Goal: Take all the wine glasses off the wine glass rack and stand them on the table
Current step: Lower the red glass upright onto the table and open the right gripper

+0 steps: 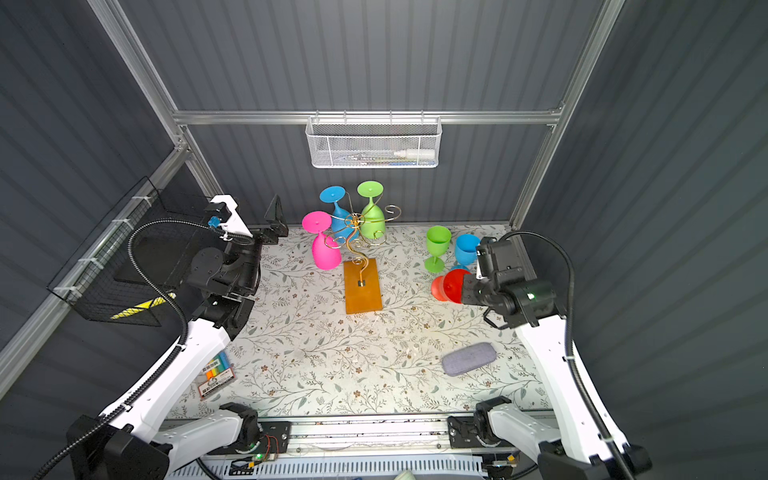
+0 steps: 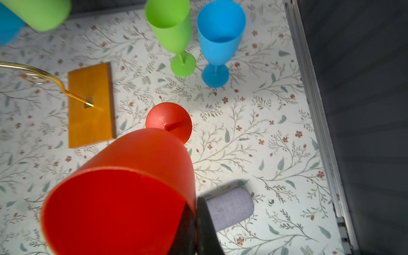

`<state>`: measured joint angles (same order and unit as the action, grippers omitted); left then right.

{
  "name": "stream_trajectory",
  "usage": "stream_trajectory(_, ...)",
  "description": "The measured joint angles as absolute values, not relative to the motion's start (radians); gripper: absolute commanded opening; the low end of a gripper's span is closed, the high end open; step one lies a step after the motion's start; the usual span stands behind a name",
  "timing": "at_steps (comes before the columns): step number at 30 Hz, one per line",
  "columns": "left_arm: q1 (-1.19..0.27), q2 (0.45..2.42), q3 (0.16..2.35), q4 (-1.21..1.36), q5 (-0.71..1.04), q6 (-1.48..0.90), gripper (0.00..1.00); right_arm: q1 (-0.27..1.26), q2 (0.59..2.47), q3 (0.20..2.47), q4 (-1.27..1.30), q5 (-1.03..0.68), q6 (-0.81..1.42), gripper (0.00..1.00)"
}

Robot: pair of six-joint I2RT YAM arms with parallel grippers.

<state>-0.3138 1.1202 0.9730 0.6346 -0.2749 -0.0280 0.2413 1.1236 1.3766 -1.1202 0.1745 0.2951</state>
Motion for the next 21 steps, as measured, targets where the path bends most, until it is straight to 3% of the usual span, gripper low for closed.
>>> stream_trajectory(21, -0.276, 1.077, 0.934, 0.590, -0.326, -0.048, 1.00, -0.110, 1.416, 1.427, -1.047, 0.209, 0.218, 0.00)
